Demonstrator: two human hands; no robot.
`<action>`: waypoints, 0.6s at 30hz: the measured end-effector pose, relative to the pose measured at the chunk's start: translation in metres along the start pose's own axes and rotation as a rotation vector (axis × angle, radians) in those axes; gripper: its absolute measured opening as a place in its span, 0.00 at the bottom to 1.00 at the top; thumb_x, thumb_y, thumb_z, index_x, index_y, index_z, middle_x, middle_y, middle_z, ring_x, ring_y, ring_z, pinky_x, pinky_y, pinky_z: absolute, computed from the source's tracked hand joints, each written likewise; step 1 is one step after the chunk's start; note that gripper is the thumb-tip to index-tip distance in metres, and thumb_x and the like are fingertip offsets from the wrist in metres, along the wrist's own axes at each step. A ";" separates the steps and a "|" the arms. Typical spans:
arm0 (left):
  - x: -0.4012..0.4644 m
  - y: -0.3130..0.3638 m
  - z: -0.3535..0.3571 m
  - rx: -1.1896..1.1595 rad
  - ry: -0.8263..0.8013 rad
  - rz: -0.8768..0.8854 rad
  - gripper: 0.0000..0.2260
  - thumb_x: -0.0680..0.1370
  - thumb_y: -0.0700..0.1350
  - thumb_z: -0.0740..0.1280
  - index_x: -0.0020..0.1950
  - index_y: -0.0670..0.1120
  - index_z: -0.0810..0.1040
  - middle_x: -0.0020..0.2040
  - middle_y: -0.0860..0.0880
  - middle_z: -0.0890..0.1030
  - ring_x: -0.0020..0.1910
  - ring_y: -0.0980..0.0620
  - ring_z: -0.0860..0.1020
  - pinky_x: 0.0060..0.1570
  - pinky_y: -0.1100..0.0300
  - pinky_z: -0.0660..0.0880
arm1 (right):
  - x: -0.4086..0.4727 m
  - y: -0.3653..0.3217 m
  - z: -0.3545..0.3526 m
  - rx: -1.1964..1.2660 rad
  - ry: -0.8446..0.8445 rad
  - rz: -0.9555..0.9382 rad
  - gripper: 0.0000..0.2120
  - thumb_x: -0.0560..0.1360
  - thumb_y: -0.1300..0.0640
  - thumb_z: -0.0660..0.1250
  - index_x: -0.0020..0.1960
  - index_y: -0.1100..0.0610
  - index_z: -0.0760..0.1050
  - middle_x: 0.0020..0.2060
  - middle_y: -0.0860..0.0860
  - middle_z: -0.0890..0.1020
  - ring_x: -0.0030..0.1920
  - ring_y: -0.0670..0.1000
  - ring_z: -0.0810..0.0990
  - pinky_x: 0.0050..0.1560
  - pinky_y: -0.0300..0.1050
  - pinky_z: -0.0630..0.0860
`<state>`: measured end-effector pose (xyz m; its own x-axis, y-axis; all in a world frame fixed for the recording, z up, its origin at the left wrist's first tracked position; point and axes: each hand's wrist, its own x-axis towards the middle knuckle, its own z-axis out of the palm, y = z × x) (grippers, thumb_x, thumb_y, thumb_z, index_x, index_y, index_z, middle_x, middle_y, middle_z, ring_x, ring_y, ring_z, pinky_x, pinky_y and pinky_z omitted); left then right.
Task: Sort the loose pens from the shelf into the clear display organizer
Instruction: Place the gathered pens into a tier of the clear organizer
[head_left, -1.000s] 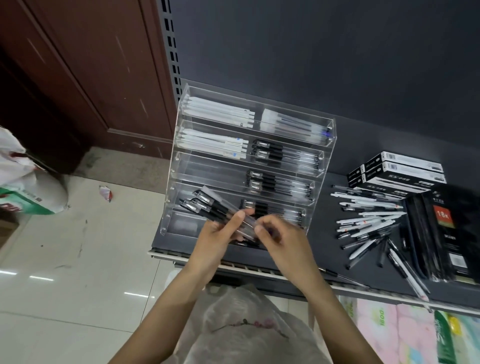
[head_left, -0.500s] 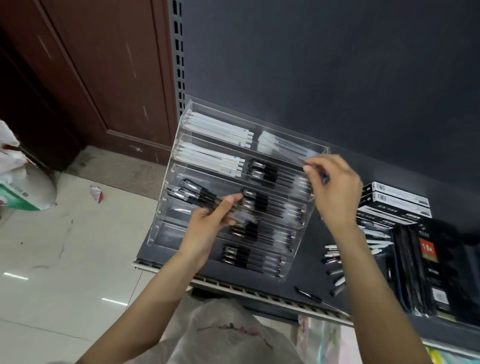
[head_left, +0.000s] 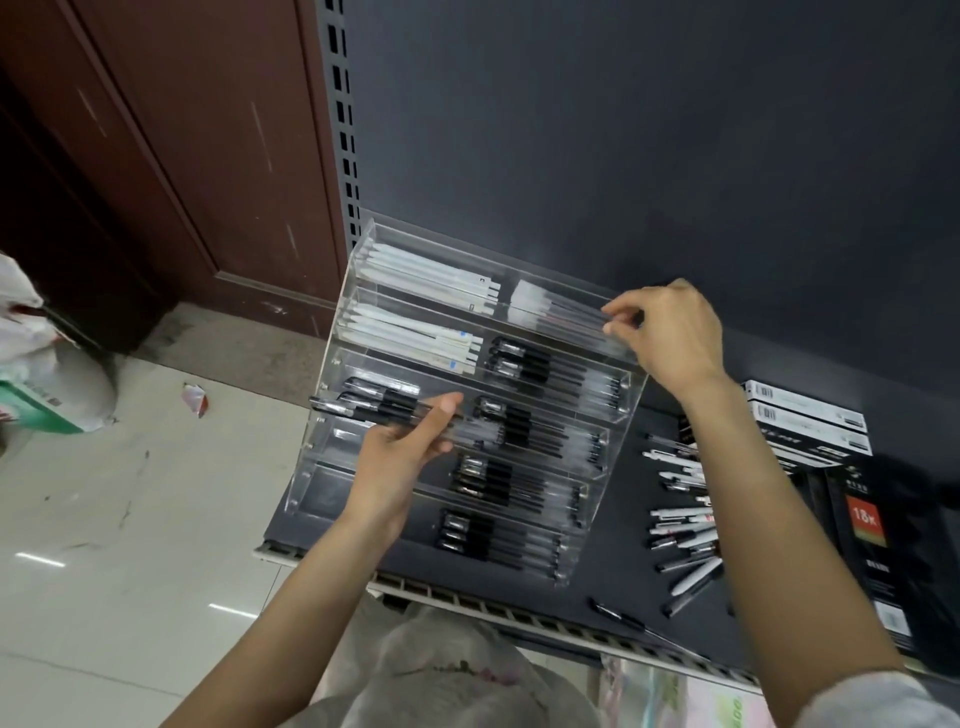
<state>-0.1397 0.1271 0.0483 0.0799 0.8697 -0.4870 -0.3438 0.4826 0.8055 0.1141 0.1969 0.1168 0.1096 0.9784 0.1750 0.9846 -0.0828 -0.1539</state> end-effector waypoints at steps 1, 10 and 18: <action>0.001 0.000 0.001 0.011 0.008 0.009 0.07 0.74 0.47 0.69 0.50 0.47 0.84 0.47 0.49 0.83 0.43 0.57 0.77 0.39 0.72 0.74 | -0.004 -0.003 -0.003 -0.002 0.052 -0.010 0.08 0.72 0.56 0.72 0.51 0.53 0.82 0.44 0.49 0.84 0.50 0.53 0.75 0.49 0.46 0.71; -0.006 0.000 0.006 0.184 -0.026 0.194 0.02 0.74 0.37 0.70 0.44 0.39 0.82 0.29 0.55 0.82 0.30 0.62 0.79 0.33 0.72 0.73 | -0.089 -0.091 0.008 0.531 -0.274 -0.231 0.06 0.72 0.53 0.71 0.49 0.49 0.82 0.41 0.41 0.83 0.42 0.38 0.79 0.41 0.29 0.71; -0.016 -0.019 -0.012 0.406 -0.081 0.221 0.02 0.70 0.40 0.74 0.40 0.42 0.82 0.29 0.50 0.81 0.28 0.57 0.78 0.32 0.68 0.74 | -0.125 -0.085 0.034 0.670 -0.397 -0.091 0.09 0.71 0.57 0.73 0.49 0.48 0.81 0.38 0.39 0.82 0.41 0.36 0.79 0.41 0.27 0.72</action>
<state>-0.1458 0.1032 0.0368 0.1241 0.9536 -0.2744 0.0322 0.2725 0.9616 0.0119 0.0883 0.0747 -0.1490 0.9807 -0.1262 0.6817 0.0095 -0.7316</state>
